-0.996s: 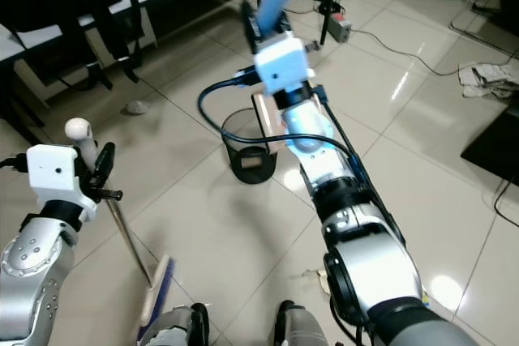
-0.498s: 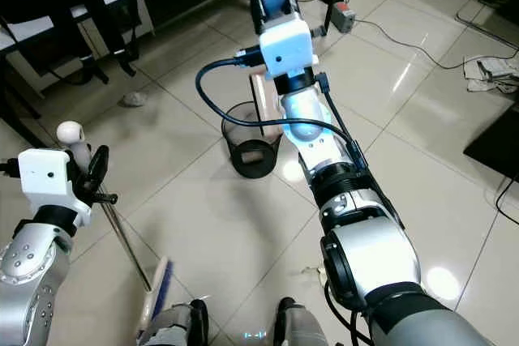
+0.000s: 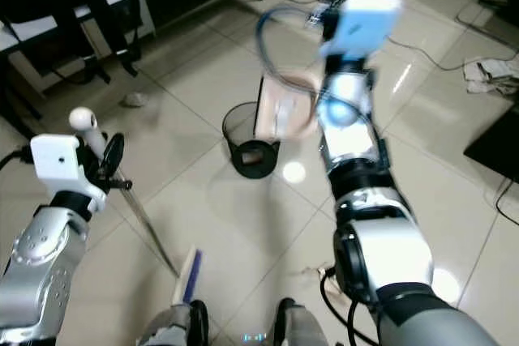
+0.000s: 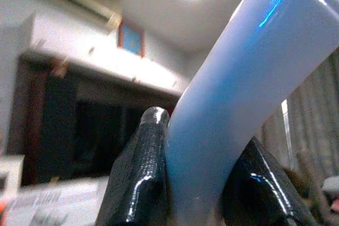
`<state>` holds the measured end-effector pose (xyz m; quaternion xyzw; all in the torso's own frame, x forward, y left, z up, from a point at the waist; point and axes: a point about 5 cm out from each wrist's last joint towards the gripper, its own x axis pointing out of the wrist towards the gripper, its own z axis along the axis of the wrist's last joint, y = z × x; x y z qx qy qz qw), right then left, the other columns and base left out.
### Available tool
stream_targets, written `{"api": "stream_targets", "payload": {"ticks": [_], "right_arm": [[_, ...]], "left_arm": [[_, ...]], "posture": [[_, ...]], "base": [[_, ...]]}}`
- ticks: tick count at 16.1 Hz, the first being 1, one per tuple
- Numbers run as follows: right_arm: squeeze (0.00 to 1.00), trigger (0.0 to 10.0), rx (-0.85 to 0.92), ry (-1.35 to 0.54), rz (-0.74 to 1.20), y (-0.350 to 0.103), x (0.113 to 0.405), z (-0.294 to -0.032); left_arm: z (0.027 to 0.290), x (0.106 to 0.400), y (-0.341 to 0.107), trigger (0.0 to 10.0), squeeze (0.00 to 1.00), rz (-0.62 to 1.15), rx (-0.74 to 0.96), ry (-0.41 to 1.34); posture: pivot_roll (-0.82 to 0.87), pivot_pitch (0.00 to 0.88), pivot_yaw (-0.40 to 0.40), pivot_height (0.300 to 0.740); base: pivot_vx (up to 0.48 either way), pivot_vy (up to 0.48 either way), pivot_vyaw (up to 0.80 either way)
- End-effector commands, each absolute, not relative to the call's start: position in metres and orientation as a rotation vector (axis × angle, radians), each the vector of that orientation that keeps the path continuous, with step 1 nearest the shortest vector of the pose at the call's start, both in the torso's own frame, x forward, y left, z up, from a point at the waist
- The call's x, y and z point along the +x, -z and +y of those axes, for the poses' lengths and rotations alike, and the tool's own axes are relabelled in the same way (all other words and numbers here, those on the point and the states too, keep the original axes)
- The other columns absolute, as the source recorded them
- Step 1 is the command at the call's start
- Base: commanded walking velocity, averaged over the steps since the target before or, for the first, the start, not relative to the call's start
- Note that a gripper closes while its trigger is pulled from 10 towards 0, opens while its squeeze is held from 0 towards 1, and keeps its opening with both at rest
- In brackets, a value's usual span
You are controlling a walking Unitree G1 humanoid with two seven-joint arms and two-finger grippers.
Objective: Sweep floor
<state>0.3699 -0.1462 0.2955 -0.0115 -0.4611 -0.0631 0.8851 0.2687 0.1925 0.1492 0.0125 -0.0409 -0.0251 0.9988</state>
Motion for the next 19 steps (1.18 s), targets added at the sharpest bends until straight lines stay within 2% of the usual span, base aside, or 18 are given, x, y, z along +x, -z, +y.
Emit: {"api": "stream_targets", "payload": {"ticks": [1, 8, 19], "right_arm": [[0.00, 10.0, 0.015, 0.154, -1.073, -0.319, 0.360, -0.152], [0.00, 10.0, 0.015, 0.122, -0.988, -0.309, 0.360, -0.153], [0.00, 10.0, 0.030, 0.138, -0.962, -0.306, 0.358, -0.160]], "left_arm": [[0.191, 0.271, -0.151, 10.0, 0.00, -0.103, 0.047, 0.057], [0.189, 0.282, -0.149, 10.0, 0.00, -0.124, 0.074, 0.047], [0.187, 0.285, -0.148, 10.0, 0.00, -0.138, 0.071, 0.058]], "posture": [[-0.03, 0.147, 0.050, 0.740], [-0.04, 0.121, 0.053, 0.740], [-0.04, 0.117, 0.056, 0.740]], "base": [[0.000, 0.000, 0.00], [0.366, 0.000, 0.00], [0.403, 0.000, 0.00]]}}
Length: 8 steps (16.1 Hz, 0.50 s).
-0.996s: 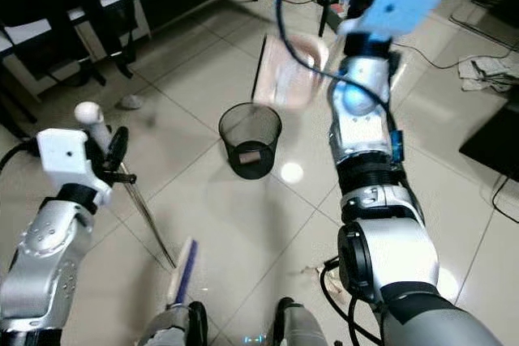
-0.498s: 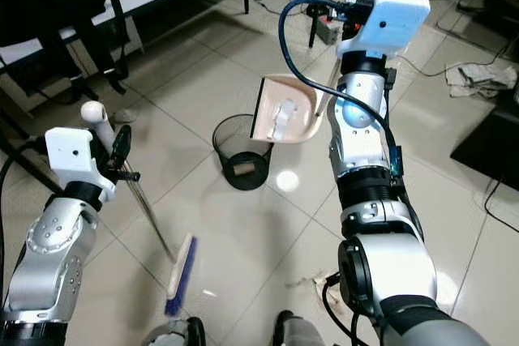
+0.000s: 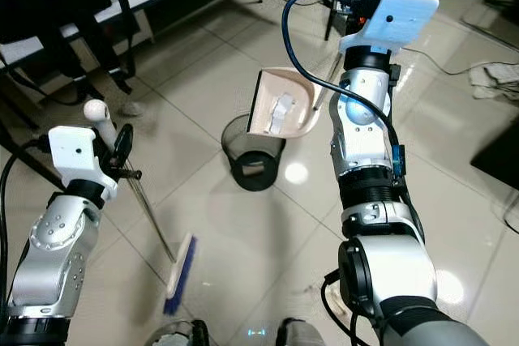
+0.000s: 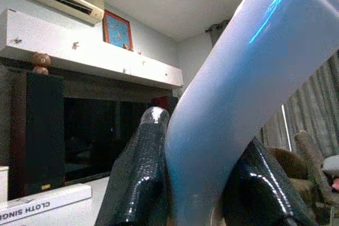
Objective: Sweep floor
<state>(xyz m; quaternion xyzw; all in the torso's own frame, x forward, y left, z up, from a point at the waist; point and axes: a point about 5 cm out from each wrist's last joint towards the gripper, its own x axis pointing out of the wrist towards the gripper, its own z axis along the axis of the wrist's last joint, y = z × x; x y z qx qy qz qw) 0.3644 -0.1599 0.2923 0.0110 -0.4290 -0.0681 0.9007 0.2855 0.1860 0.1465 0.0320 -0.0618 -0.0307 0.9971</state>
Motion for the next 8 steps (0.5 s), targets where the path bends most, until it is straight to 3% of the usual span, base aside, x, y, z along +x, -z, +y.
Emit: {"api": "stream_targets", "payload": {"ticks": [1, 8], "right_arm": [[0.00, 10.0, 0.030, 0.138, -0.963, -0.3057, 0.3571, -0.1597], [0.00, 10.0, 0.031, 0.135, -0.962, -0.3038, 0.3491, -0.1584]], "left_arm": [[0.1870, 0.2856, -0.1484, 10.0, 0.00, -0.138, 0.070, 0.060], [0.1851, 0.2884, -0.1485, 10.0, 0.00, -0.143, 0.062, 0.069]], "posture": [[-0.04, 0.116, 0.057, 0.740], [-0.05, 0.110, 0.060, 0.740]], "base": [[0.405, 0.000, 0.00], [0.406, 0.000, 0.00]]}}
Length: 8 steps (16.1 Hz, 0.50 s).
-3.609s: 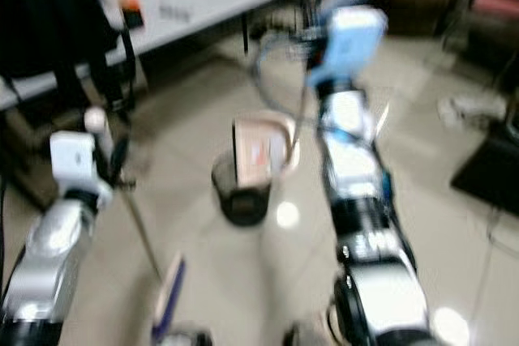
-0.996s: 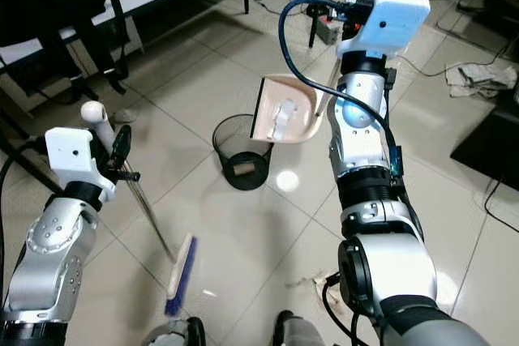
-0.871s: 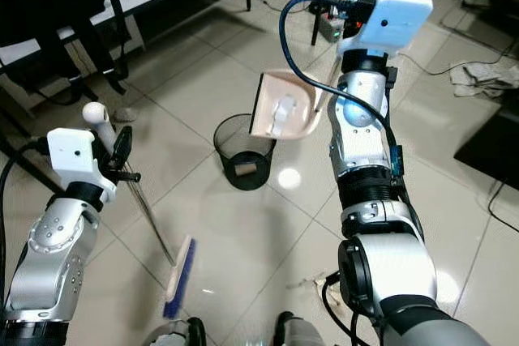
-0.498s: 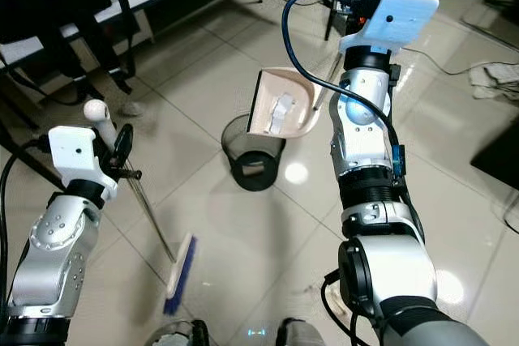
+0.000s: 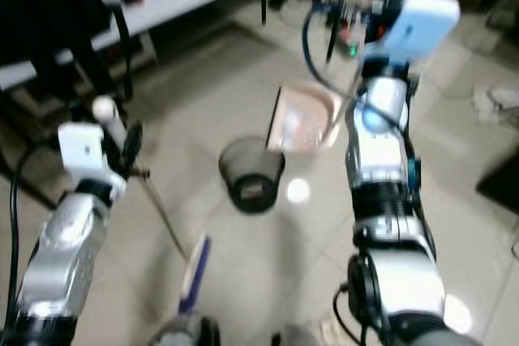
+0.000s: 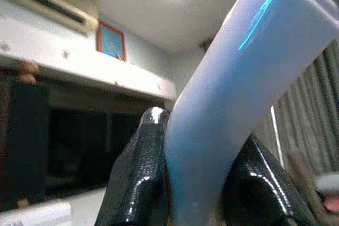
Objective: Sweep floor
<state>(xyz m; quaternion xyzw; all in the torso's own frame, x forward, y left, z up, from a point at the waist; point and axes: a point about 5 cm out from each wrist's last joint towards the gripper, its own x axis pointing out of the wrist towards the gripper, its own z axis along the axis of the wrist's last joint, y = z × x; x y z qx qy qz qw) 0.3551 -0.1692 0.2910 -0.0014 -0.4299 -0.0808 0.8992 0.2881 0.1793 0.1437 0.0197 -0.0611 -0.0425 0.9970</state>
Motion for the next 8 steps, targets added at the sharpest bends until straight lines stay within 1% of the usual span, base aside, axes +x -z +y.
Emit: {"api": "stream_targets", "payload": {"ticks": [1, 2, 3, 8], "right_arm": [[0.00, 10.0, 0.032, 0.135, -0.963, -0.3040, 0.3482, -0.1583], [0.00, 10.0, 0.033, 0.136, -0.964, -0.3042, 0.3475, -0.1585], [0.00, 10.0, 0.034, 0.139, -0.964, -0.3045, 0.3463, -0.1590], [0.00, 10.0, 0.040, 0.154, -0.964, -0.3064, 0.3432, -0.1606]], "left_arm": [[0.1851, 0.2890, -0.1487, 10.0, 0.00, -0.144, 0.061, 0.070], [0.1850, 0.2893, -0.1488, 10.0, 0.00, -0.145, 0.060, 0.071], [0.1840, 0.2897, -0.1490, 10.0, 0.00, -0.157, 0.037, 0.073], [0.1856, 0.2897, -0.1485, 10.0, 0.00, -0.153, 0.046, 0.071]], "posture": [[-0.05, 0.109, 0.062, 0.740], [-0.05, 0.109, 0.063, 0.740], [-0.05, 0.108, 0.064, 0.740], [-0.05, 0.106, 0.064, 0.740]], "base": [[0.401, 0.000, 0.00], [0.405, 0.000, 0.00], [0.000, 0.000, 0.00], [0.000, 0.000, 0.00]]}}
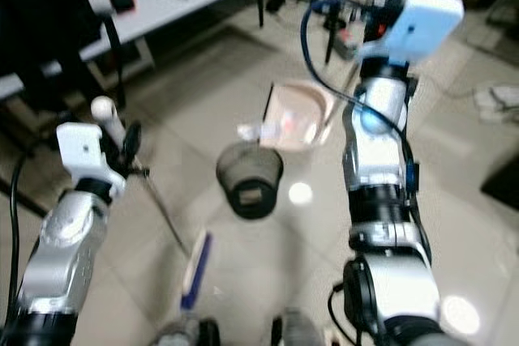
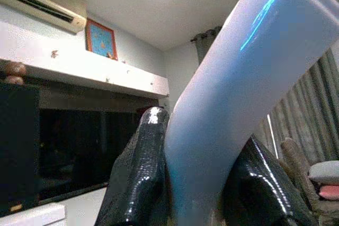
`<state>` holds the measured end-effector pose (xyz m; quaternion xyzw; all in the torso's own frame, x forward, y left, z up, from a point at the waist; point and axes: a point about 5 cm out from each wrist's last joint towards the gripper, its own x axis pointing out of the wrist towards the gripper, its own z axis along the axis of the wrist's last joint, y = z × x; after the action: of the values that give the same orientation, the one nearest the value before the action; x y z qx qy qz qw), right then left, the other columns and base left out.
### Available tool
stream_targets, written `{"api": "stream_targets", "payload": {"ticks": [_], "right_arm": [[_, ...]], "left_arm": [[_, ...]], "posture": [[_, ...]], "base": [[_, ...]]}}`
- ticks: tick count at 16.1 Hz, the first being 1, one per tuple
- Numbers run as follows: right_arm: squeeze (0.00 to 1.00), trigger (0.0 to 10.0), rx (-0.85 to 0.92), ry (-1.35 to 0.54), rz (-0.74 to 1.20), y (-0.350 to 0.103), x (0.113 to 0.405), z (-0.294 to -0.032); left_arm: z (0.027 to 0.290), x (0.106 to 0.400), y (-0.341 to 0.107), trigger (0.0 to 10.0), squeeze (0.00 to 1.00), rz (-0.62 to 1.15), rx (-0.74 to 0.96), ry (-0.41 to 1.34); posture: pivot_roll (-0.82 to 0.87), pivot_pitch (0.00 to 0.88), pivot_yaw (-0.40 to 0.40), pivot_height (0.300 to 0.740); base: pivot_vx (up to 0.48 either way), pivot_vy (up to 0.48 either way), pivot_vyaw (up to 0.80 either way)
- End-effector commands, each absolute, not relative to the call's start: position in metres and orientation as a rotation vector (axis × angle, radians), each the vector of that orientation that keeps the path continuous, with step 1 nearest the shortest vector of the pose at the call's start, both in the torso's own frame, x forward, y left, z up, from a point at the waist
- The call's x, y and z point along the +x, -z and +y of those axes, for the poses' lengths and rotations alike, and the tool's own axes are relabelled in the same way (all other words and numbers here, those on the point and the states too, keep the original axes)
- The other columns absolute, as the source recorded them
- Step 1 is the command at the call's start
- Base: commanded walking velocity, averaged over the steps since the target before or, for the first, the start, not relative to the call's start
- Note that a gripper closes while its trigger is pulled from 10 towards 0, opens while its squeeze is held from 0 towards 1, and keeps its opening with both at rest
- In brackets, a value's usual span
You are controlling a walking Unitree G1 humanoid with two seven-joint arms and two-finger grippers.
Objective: Sweep floor
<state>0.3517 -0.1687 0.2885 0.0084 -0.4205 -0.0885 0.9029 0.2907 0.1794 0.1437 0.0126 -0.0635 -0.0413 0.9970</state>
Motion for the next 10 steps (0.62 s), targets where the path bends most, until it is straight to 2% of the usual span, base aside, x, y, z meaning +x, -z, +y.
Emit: {"api": "stream_targets", "payload": {"ticks": [1, 10], "right_arm": [[0.00, 10.0, 0.043, 0.157, -0.965, -0.307, 0.343, -0.161], [0.00, 10.0, 0.033, 0.204, -0.952, -0.304, 0.336, -0.173]], "left_arm": [[0.186, 0.290, -0.148, 10.0, 0.00, -0.154, 0.046, 0.070], [0.185, 0.290, -0.147, 10.0, 0.00, -0.152, 0.039, 0.081]], "posture": [[-0.05, 0.106, 0.063, 0.740], [-0.05, 0.097, 0.063, 0.740]], "base": [[0.000, 0.000, 0.00], [0.000, 0.000, 0.00]]}}
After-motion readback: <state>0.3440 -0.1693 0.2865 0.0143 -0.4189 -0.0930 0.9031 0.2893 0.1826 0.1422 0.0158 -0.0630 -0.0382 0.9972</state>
